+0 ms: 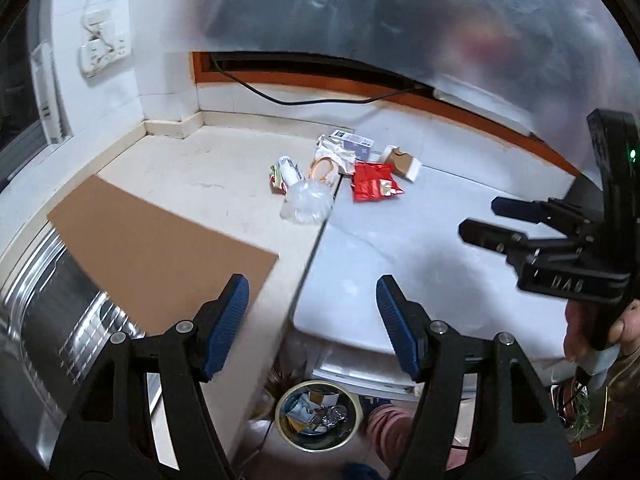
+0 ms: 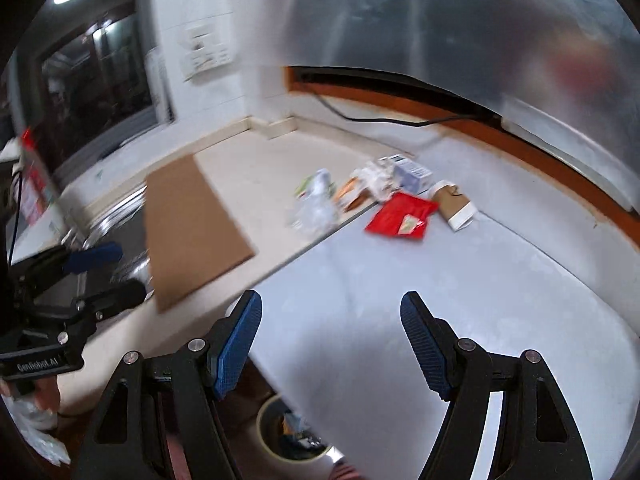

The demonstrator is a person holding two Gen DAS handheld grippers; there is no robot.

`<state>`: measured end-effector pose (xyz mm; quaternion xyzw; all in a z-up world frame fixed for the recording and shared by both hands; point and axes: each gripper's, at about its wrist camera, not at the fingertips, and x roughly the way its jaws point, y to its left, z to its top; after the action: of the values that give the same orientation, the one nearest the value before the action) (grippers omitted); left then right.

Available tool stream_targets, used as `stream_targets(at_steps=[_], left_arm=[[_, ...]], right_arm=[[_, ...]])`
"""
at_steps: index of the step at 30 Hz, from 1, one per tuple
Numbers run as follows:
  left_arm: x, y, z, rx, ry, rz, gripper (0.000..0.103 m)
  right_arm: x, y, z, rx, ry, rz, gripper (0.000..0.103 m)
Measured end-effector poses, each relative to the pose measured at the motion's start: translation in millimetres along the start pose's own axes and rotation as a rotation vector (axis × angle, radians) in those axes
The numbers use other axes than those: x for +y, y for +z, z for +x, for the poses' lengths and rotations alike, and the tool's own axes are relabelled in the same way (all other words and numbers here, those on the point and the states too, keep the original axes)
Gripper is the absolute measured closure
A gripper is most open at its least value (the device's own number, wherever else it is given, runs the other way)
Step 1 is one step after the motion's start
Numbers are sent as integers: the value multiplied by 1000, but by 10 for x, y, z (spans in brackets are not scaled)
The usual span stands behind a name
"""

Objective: Collect trash
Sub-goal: 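Grasp the clear plastic bag with the left tool while the right tool grasps the red snack packet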

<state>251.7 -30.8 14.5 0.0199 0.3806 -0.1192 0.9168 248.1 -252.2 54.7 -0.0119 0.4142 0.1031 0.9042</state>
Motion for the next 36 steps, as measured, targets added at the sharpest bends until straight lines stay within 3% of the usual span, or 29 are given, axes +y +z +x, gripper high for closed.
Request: stream_targets(at_steps=[7,11,16,23,28,33,34,36], left_arm=[[112,539,916,55,39,-26,40],[137,700,1430,92,49,-50,29],[58,807,2028,152,57,-63,29],[37,898,2560,194,103,-80,29],[36,883,2744,215,115,-90,29],[21,863,2810,219,127,-103,30],[10,858,2818,218,125,-100,31],[-15,844,2823,216,121,-99,44]], right_arm=[[-776,546,794,22,-1,169,30],[-1122,693,1307,46,-38,241,26],[-1439,732,1885,106,-28,346,24],[-1476,746,2397,150,-47,350,23],[-1391,787,2641,168,-50,327,22],[-1239,789,2756,167,-106,270,21],[-1224,784,2763,165,-116,266,25],[-1195,774,2766,164,-154,253,37]])
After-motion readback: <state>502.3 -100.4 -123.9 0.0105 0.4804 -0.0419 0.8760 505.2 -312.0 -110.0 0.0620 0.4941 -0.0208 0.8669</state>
